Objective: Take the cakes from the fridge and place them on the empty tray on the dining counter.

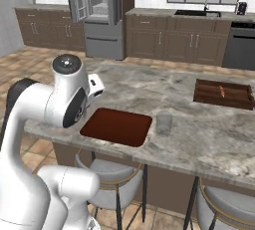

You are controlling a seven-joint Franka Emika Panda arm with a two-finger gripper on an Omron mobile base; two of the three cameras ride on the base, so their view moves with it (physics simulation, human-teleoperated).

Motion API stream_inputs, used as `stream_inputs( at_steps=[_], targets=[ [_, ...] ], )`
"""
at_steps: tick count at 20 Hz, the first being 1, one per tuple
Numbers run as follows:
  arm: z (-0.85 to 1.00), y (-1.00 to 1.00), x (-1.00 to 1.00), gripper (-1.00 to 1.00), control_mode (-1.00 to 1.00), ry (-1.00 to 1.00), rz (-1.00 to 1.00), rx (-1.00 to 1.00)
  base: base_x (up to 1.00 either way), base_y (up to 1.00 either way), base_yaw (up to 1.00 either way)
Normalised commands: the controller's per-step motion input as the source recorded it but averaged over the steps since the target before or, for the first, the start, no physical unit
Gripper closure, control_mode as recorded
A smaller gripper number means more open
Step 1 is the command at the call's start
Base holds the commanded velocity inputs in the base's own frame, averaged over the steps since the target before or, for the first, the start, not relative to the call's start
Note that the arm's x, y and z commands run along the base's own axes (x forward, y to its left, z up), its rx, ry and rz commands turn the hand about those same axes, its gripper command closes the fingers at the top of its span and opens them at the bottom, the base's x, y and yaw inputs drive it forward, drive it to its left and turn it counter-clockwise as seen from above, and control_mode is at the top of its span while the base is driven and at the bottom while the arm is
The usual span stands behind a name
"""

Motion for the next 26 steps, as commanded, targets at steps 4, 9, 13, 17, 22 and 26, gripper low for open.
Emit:
stream_inputs(
  at_steps=[4,9,13,17,22,26],
  targets=[
    [-0.44,0.02,0.38,1.00,-1.00,0.07,0.01,0.00,0.00,0.00,0.00],
    [-0.49,0.01,0.47,1.00,-1.00,0.00,0.00,0.00,0.00,0.00,0.00],
    [-0.50,0.00,0.35,1.00,-1.00,-0.05,0.00,0.00,0.00,0.00,0.00],
    [-0.38,0.08,0.23,1.00,-1.00,-0.09,0.00,0.04,0.00,0.00,0.00],
    [-0.33,0.25,0.18,1.00,-1.00,-0.07,0.00,0.06,0.00,0.00,0.00],
    [-0.20,0.31,0.34,1.00,-1.00,0.00,0.04,0.01,0.00,0.00,0.00]
  ],
)
